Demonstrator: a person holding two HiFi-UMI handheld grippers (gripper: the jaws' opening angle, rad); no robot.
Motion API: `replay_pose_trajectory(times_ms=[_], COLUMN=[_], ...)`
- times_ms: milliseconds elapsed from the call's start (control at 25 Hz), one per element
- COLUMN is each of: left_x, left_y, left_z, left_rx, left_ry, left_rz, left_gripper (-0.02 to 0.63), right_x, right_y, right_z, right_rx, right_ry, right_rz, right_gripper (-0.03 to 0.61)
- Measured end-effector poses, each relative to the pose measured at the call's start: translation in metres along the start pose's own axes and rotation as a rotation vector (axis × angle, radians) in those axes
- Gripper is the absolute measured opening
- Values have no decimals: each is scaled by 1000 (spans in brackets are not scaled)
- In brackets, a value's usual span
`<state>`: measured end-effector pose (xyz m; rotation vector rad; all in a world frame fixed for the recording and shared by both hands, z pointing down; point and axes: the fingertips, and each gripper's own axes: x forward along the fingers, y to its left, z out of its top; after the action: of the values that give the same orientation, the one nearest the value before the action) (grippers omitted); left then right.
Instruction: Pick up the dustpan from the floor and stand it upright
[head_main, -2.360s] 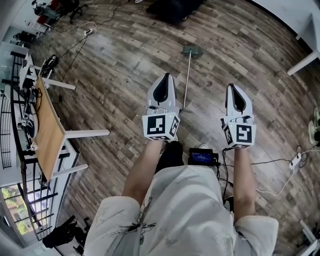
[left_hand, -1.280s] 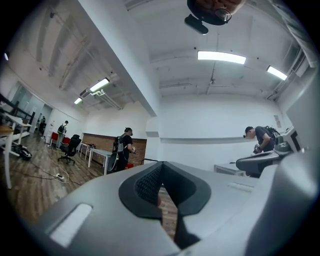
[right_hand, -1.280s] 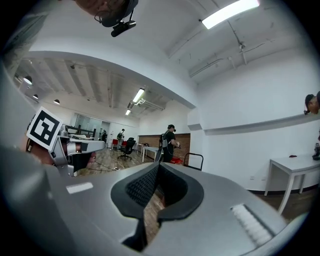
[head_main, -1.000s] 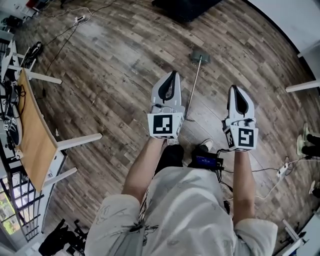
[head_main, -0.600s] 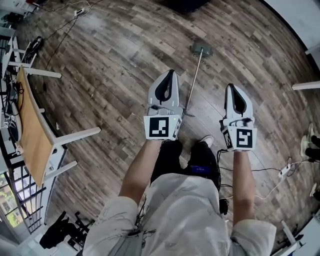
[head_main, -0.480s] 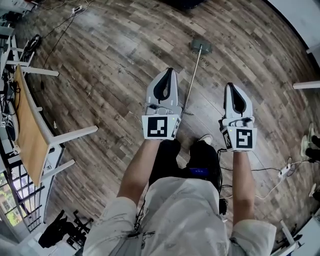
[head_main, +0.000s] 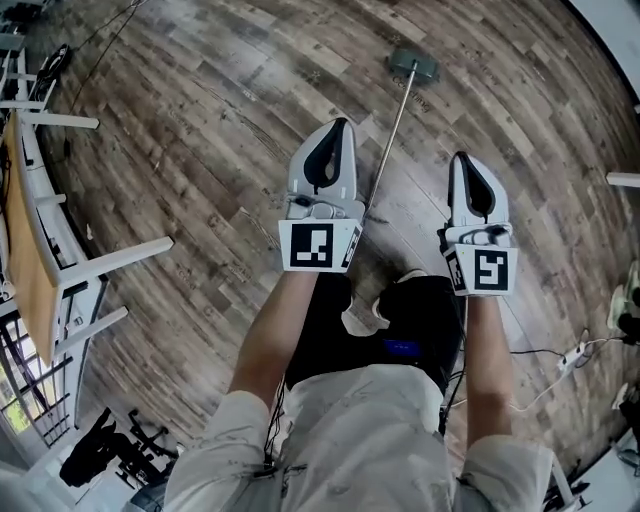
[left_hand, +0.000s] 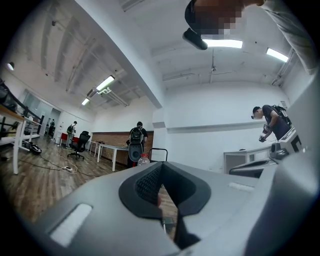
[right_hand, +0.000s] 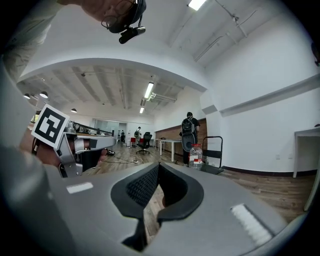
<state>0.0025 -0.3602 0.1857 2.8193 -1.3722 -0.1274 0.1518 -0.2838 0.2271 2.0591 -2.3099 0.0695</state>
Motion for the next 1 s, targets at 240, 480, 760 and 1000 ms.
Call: replay_pose_trajectory(times_ms=[240, 480, 760, 1000], left_x=[1, -42, -96, -124], left_y=[90, 105, 116, 83], left_z=[-375, -705, -947, -1032], left_rx=[12, 24, 3, 18], left_ry=[-23, -54, -71, -77], left_rz=[35, 93, 143, 152], left_gripper=[18, 18, 20, 20], right_x=[112, 132, 136, 111], right_y=[33, 44, 83, 88], right_z=[-376, -715, -953, -1048], right_rx=[-4, -17, -37, -49], right_ry=[-8, -19, -36, -36], right_rz=[54, 124, 205, 264], right_gripper=[6, 6, 6, 6])
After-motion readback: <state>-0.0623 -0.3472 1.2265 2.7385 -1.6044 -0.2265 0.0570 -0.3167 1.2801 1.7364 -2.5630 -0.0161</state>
